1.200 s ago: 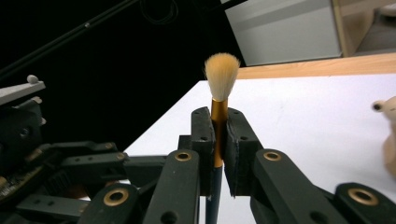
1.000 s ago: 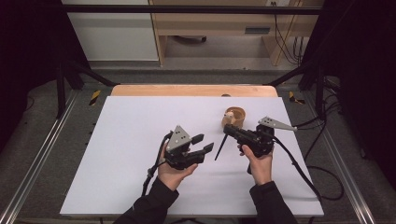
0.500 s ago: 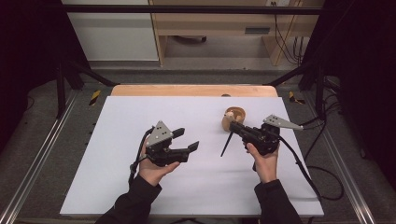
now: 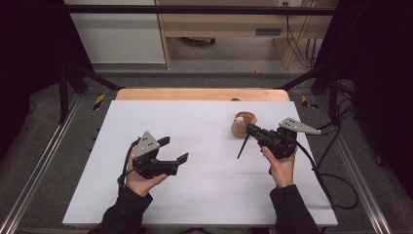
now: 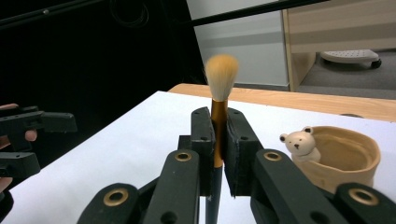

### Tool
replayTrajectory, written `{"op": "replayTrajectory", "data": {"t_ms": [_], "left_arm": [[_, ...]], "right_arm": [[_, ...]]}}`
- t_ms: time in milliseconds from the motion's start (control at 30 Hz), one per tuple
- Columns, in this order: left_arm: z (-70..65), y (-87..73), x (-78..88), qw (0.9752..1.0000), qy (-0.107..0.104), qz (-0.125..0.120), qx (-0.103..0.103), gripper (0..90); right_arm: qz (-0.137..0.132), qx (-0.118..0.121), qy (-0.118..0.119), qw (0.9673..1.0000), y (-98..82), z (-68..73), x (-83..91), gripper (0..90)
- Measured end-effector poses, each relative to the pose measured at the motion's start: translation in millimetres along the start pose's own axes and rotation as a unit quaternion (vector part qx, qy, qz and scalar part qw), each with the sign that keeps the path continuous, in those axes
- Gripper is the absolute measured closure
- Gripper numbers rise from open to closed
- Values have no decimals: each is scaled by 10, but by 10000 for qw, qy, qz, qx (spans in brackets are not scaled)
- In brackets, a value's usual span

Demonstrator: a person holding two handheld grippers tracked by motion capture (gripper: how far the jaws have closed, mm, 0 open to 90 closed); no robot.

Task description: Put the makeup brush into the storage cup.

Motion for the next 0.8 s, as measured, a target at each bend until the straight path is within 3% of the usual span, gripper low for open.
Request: {"op": "replayTrajectory", "data": {"t_ms": [333, 800], "left_arm": [[290, -174, 180, 9992, 364, -13, 135, 138], [623, -372, 448, 9974, 690, -45, 224, 112]], "right_arm": [[47, 119, -158, 9998, 24, -119, -4, 834], [-15, 236, -442, 9987, 87, -260, -44, 833]]}}
Point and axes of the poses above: each handheld gripper's, and its own axes: x roughly backward along the jaws, y roughly out of its top, z roughly to its left, the point moved 6 cm from there along -x, roughly forward along the jaws, and after that the axes turned 10 degrees about x, right-handed, at the moved point
